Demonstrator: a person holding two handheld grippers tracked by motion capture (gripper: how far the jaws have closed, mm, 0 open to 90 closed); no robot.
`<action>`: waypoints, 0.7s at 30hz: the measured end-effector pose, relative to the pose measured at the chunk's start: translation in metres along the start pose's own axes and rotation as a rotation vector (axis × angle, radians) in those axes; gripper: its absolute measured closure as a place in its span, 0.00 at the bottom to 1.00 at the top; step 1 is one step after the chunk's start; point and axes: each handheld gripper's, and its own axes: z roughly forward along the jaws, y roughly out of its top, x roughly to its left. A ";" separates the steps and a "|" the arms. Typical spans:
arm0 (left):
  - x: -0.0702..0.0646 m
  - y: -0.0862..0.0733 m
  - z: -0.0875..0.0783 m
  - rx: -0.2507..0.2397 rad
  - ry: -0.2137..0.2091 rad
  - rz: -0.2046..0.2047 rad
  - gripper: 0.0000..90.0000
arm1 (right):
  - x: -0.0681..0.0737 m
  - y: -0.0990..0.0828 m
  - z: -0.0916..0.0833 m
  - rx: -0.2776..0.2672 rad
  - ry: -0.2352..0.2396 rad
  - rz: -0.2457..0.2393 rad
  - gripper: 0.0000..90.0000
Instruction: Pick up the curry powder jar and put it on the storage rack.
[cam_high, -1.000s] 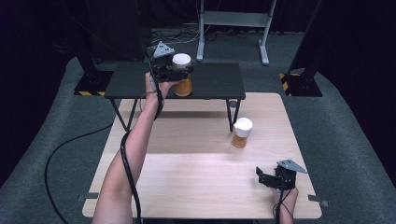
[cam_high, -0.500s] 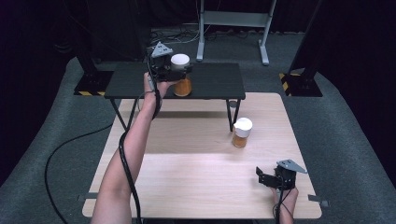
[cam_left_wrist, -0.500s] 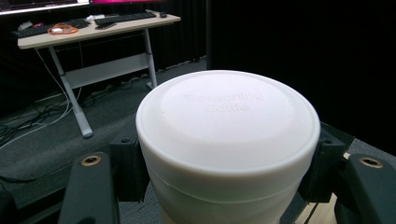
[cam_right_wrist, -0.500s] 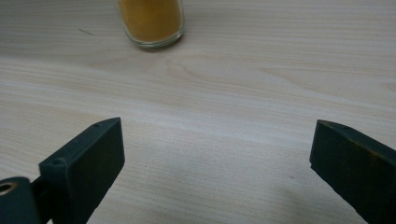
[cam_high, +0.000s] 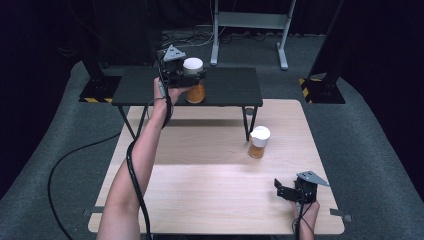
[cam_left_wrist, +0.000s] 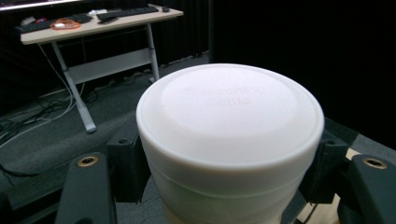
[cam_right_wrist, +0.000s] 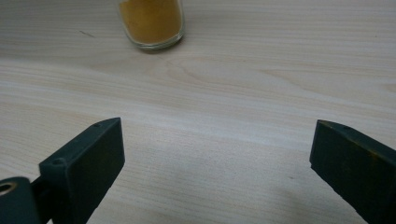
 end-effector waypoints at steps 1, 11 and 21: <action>0.000 0.001 -0.001 0.008 0.004 0.002 0.30 | 0.000 0.000 0.000 0.000 0.000 -0.001 0.02; -0.003 0.018 -0.015 0.121 0.019 0.064 0.04 | 0.001 0.000 0.000 0.003 -0.002 -0.002 0.02; -0.016 0.013 -0.035 0.232 0.019 0.149 0.00 | 0.001 0.001 0.001 0.006 -0.003 -0.004 0.02</action>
